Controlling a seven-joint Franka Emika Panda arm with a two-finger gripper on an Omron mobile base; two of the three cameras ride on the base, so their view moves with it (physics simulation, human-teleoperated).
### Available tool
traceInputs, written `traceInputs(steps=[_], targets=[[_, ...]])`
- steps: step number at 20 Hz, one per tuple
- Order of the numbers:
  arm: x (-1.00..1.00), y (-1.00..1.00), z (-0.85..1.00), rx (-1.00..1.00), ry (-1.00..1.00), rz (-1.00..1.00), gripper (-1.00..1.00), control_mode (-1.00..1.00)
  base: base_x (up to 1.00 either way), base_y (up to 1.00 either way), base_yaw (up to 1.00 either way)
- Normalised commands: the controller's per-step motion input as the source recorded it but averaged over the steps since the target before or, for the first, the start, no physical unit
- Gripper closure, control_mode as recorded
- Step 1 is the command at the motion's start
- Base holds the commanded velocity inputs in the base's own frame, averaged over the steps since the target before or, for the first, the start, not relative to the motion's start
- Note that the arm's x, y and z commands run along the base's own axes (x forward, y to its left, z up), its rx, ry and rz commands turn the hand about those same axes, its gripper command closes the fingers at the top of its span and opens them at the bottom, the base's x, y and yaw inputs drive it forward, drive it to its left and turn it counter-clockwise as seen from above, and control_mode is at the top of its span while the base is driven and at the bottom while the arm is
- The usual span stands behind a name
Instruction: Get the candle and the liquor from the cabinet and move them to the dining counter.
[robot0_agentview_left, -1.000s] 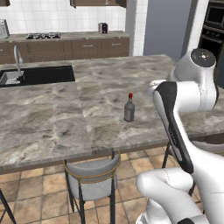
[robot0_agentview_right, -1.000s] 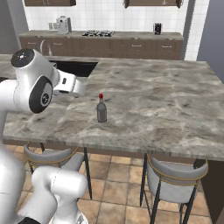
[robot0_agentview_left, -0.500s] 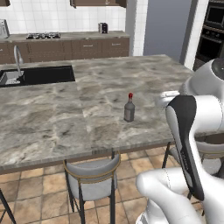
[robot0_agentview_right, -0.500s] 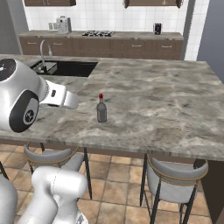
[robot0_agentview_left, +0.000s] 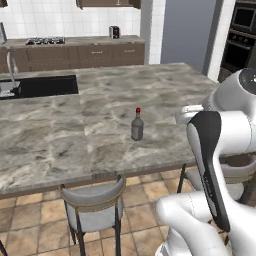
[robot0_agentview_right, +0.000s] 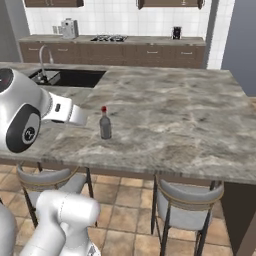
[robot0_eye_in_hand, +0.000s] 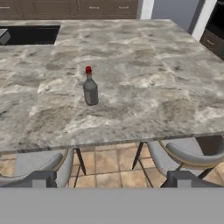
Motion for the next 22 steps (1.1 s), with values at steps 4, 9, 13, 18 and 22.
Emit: traceInputs(steps=[4,9,13,18,22], targets=[[0.00,0.00,0.00,0.00,0.00,0.00,-1.00,1.00,-0.27,-1.00,-0.03],[0.00,0.00,0.00,0.00,0.00,0.00,-1.00,1.00,-0.26,-1.00,-0.03],[0.00,0.00,0.00,0.00,0.00,0.00,-1.00,1.00,-0.23,-1.00,-0.05],[0.00,0.00,0.00,0.00,0.00,0.00,-1.00,1.00,-0.21,-1.00,-0.03],[0.00,0.00,0.00,0.00,0.00,0.00,-1.00,1.00,-0.16,-1.00,-0.02]])
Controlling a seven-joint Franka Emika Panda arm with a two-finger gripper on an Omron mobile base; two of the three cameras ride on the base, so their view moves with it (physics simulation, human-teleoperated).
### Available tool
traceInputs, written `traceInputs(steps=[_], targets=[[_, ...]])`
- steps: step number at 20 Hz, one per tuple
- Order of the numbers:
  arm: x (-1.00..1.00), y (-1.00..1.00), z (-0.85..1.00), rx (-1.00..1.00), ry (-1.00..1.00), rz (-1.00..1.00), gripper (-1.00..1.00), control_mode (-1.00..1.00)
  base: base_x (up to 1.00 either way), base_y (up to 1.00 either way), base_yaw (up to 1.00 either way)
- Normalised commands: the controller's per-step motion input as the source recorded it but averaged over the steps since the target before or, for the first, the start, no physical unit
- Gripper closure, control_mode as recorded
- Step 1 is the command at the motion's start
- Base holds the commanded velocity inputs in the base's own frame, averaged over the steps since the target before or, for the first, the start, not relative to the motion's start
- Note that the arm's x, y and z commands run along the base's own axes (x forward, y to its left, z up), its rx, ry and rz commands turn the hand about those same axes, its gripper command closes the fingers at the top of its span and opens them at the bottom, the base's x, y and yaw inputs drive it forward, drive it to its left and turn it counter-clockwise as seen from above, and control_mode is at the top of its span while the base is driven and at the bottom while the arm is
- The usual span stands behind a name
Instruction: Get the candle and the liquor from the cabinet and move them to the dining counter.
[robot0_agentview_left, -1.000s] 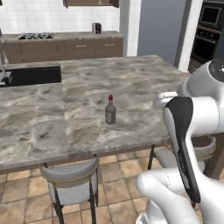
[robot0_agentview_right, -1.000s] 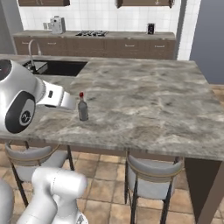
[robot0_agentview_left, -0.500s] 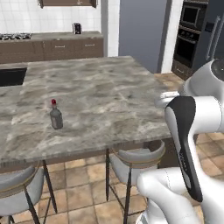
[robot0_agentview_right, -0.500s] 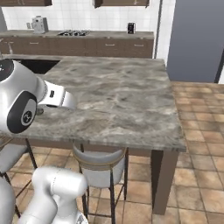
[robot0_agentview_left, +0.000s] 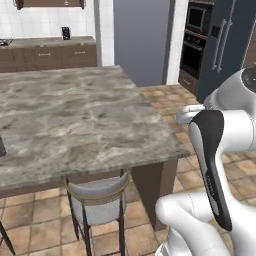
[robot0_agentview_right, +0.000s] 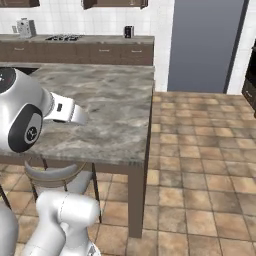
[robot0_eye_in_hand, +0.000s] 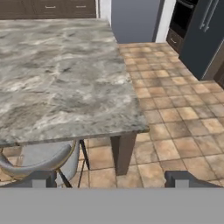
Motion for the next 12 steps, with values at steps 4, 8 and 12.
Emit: traceInputs(steps=[4,8,12], targets=[[0.00,0.00,0.00,0.00,0.00,0.00,-1.00,1.00,0.00,-1.00,0.00],[0.00,0.00,0.00,0.00,0.00,0.00,-1.00,1.00,0.00,-1.00,0.00],[0.00,0.00,0.00,0.00,0.00,0.00,-1.00,1.00,0.25,-1.00,0.00]])
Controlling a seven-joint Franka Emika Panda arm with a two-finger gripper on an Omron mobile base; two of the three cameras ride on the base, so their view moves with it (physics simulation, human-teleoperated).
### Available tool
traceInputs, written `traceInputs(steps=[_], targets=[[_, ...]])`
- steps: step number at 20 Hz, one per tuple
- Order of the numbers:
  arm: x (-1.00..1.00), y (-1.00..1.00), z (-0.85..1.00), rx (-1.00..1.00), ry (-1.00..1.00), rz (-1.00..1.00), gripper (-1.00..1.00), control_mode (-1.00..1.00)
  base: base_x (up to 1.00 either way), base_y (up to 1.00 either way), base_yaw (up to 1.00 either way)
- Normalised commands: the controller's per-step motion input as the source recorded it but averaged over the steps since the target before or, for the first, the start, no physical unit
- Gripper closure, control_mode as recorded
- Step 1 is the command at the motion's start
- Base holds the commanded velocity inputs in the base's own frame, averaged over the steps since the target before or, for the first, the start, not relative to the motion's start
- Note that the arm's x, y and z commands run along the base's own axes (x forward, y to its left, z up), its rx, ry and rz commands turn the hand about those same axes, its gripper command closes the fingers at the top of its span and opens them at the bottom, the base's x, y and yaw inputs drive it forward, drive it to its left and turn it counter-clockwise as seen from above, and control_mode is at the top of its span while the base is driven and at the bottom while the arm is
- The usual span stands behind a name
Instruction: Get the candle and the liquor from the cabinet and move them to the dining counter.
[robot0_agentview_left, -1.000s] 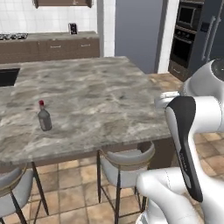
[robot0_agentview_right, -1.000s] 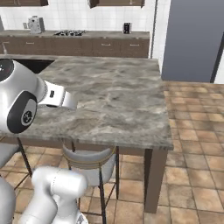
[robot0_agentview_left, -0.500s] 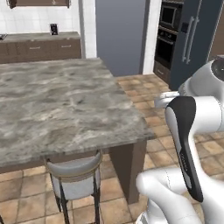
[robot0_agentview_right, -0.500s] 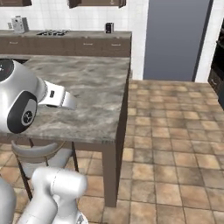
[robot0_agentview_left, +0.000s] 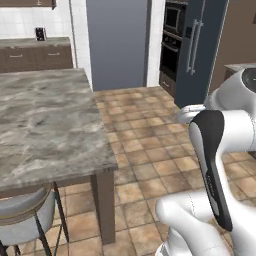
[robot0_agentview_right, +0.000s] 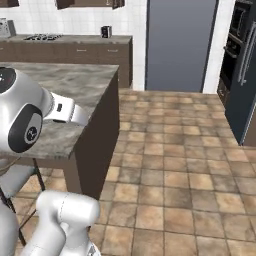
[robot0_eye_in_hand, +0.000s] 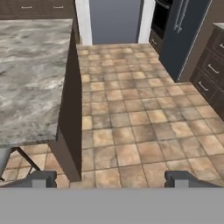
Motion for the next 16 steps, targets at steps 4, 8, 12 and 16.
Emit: traceInputs(steps=[4,8,12,16], targets=[[0.00,0.00,0.00,0.00,0.00,0.00,-1.00,1.00,0.95,-0.87,0.04],[0.00,0.00,0.00,0.00,0.00,0.00,-1.00,1.00,1.00,-0.60,0.03],[0.00,0.00,0.00,0.00,0.00,0.00,-1.00,1.00,1.00,-0.64,0.03],[0.00,0.00,0.00,0.00,0.00,0.00,-1.00,1.00,1.00,-0.77,0.06]])
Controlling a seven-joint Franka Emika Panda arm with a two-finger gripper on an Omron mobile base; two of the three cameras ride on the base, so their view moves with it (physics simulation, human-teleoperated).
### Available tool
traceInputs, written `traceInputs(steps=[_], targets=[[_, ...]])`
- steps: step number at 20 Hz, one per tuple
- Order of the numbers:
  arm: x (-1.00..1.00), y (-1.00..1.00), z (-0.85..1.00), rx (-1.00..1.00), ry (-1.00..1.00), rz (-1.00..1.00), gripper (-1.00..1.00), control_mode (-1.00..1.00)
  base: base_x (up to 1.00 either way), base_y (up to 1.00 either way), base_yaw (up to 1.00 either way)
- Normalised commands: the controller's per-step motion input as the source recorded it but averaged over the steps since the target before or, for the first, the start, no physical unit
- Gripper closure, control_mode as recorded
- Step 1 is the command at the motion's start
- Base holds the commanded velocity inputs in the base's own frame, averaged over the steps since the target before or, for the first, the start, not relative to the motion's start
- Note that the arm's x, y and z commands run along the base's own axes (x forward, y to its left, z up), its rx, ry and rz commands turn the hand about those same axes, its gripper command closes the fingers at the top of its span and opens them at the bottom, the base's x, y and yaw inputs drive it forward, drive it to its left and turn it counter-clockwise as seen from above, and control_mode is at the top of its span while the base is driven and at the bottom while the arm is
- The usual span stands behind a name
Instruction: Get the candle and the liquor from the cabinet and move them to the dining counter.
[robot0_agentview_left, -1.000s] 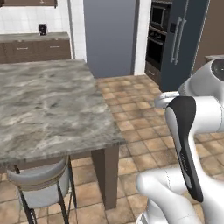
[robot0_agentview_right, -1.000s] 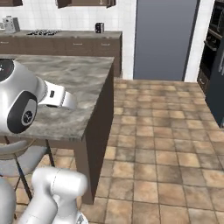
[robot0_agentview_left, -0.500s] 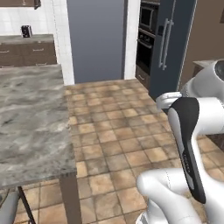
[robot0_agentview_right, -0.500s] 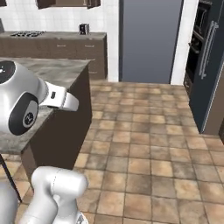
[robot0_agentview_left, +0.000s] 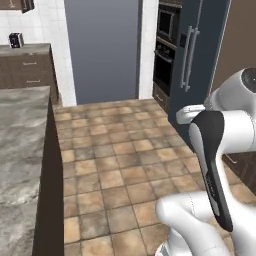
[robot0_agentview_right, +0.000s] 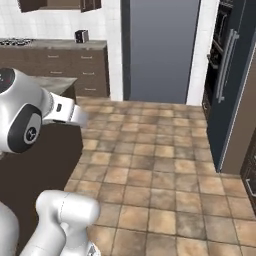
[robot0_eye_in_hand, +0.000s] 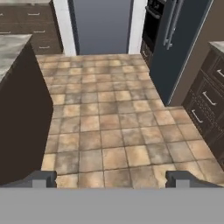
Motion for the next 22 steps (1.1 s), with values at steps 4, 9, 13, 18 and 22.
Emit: traceInputs(steps=[4,9,13,18,22], targets=[[0.00,0.00,0.00,0.00,0.00,0.00,-1.00,1.00,1.00,-1.00,0.09],[0.00,0.00,0.00,0.00,0.00,0.00,-1.00,1.00,1.00,-0.82,0.22],[0.00,0.00,0.00,0.00,0.00,0.00,-1.00,1.00,0.99,-0.31,0.75],[0.00,0.00,0.00,0.00,0.00,0.00,-1.00,1.00,1.00,-0.47,0.43],[0.00,0.00,0.00,0.00,0.00,0.00,-1.00,1.00,1.00,-0.32,0.00]])
